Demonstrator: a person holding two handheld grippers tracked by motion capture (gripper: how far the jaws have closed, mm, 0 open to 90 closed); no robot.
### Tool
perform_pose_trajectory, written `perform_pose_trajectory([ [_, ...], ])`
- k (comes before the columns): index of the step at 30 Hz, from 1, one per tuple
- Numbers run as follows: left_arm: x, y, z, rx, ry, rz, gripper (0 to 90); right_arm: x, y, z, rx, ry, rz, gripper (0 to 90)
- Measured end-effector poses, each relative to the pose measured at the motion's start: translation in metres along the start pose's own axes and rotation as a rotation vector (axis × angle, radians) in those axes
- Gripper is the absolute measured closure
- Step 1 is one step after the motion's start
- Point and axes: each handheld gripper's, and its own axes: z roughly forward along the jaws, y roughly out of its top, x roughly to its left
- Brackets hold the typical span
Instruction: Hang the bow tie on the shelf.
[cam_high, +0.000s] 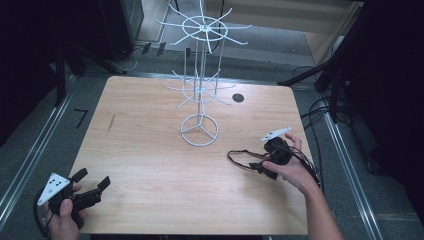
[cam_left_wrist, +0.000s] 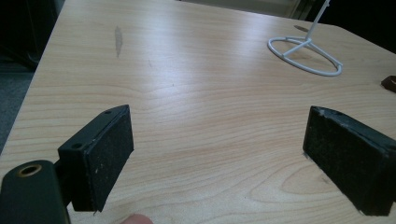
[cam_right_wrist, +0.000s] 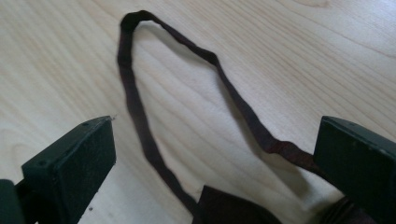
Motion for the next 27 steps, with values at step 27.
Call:
perform_pose_trajectory([
  [27, 0.0, 0.0, 0.0, 0.003, 0.0, 0.002, 9.2, 0.01, 0.001, 0.027, 0.089, -0.04, -0.071, 24.5],
])
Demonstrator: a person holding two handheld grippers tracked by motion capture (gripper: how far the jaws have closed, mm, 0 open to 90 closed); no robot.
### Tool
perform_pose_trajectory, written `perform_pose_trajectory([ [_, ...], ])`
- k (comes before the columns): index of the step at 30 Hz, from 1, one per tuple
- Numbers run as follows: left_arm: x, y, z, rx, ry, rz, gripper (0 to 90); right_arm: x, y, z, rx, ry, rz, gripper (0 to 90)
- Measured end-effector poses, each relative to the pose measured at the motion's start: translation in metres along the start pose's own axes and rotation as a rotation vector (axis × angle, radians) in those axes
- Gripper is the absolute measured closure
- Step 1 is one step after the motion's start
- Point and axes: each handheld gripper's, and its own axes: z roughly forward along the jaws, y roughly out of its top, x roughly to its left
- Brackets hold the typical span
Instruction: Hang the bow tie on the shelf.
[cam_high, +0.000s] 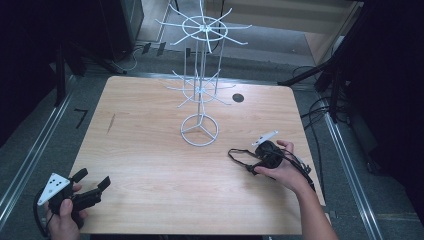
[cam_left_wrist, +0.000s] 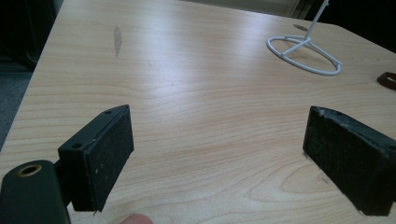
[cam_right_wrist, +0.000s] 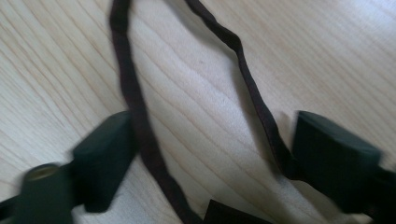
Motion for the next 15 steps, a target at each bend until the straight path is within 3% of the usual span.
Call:
perform_pose_trajectory([
  [2, 0.0, 0.0, 0.0, 0.0, 0.0, -0.001, 9.2, 0.0, 0.0, -0.001, 0.001, 0.005, 0.009, 28.1],
  [5, 0.0, 0.0, 0.0, 0.0, 0.0, 0.0, 9.2, -0.001, 0.002, -0.003, -0.001, -0.004, 0.019, 42.0],
  [7, 0.0, 0.0, 0.0, 0.002, 0.0, 0.001, 9.2, -0.004, 0.003, -0.005, -0.003, -0.016, 0.051, 55.9],
  [8, 0.0, 0.0, 0.0, 0.002, 0.0, 0.001, 9.2, -0.004, 0.003, -0.005, -0.003, -0.016, 0.051, 55.9],
  [9, 0.0, 0.0, 0.0, 0.003, -0.001, 0.001, 9.2, -0.007, 0.004, -0.005, -0.002, -0.025, 0.072, 63.7],
  [10, 0.0, 0.0, 0.0, 0.003, -0.001, 0.001, 9.2, -0.007, 0.004, -0.005, -0.002, -0.025, 0.072, 63.7],
  [15, 0.0, 0.0, 0.0, 0.002, -0.001, -0.001, 9.2, -0.011, 0.005, -0.006, 0.003, -0.042, 0.107, 82.6],
])
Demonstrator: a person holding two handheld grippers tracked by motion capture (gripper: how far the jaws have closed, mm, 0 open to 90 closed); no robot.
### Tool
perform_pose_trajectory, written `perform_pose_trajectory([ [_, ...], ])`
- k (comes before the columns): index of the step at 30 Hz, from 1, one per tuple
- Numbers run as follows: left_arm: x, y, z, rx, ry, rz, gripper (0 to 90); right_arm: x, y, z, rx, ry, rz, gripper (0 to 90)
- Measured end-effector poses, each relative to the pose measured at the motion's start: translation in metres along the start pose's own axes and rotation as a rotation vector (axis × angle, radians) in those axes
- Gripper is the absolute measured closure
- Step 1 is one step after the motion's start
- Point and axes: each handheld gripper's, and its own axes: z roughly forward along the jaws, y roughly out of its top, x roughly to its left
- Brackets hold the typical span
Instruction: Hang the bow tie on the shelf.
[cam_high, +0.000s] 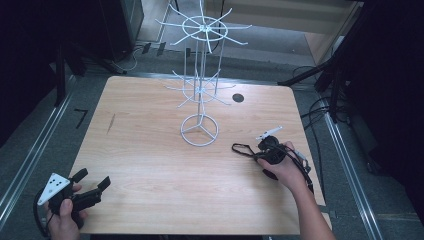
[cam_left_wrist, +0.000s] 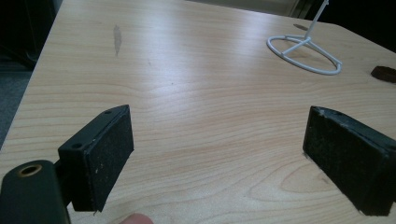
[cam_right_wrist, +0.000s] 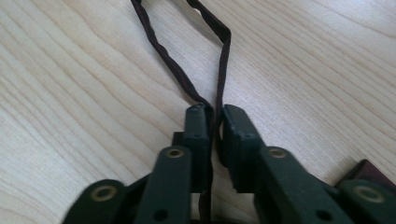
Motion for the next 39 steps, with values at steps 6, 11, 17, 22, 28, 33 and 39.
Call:
perform_pose_trajectory([
  [6, 0.0, 0.0, 0.0, -0.001, -0.002, -0.001, 9.2, -0.002, -0.002, 0.001, -0.027, 0.016, 0.04, 90.0],
  [11, 0.0, 0.0, 0.0, -0.002, -0.005, 0.0, 9.2, -0.008, -0.01, 0.0, -0.083, 0.039, 0.087, 90.0],
  [17, 0.0, 0.0, 0.0, -0.005, -0.003, 0.005, 9.2, -0.01, -0.017, -0.007, -0.17, 0.035, 0.109, 90.0],
  [22, -0.001, 0.0, 0.0, -0.004, 0.0, 0.007, 9.2, -0.012, -0.019, -0.023, -0.294, 0.029, 0.157, 90.0],
  [28, -0.001, 0.0, 0.0, -0.004, -0.001, 0.007, 9.2, -0.009, -0.018, -0.035, -0.38, 0.026, 0.168, 90.0],
  [33, -0.001, 0.0, 0.0, -0.005, -0.001, 0.007, 9.2, -0.006, -0.017, -0.042, -0.436, 0.058, 0.176, 90.0],
  [39, -0.001, 0.0, 0.0, -0.005, -0.001, 0.007, 9.2, -0.003, -0.016, -0.047, -0.49, 0.071, 0.174, 90.0],
])
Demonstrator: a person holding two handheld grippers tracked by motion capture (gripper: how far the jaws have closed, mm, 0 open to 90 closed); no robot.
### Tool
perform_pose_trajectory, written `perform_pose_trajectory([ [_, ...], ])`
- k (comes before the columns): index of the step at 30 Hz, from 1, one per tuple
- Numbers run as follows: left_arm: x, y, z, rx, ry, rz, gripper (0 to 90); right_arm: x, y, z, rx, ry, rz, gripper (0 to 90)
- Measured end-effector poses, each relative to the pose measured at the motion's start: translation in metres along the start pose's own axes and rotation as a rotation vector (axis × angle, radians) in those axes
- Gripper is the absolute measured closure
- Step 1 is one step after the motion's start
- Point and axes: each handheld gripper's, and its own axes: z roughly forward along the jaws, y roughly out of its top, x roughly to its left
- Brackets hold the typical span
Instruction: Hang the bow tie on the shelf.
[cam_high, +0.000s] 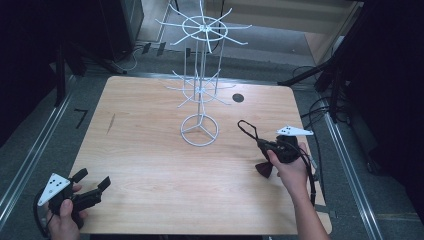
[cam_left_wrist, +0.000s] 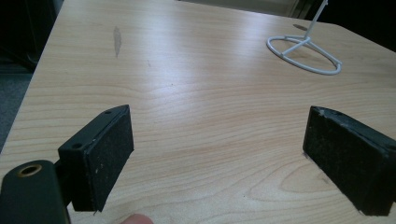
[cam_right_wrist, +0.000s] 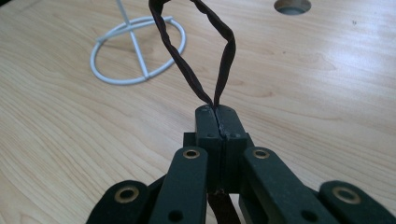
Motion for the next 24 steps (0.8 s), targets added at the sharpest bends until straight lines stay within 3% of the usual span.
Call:
perform_pose_trajectory([
  [24, 0.0, 0.0, 0.0, -0.001, 0.0, 0.0, 9.2, 0.033, 0.024, -0.012, -0.171, 0.025, -0.033, 90.0],
])
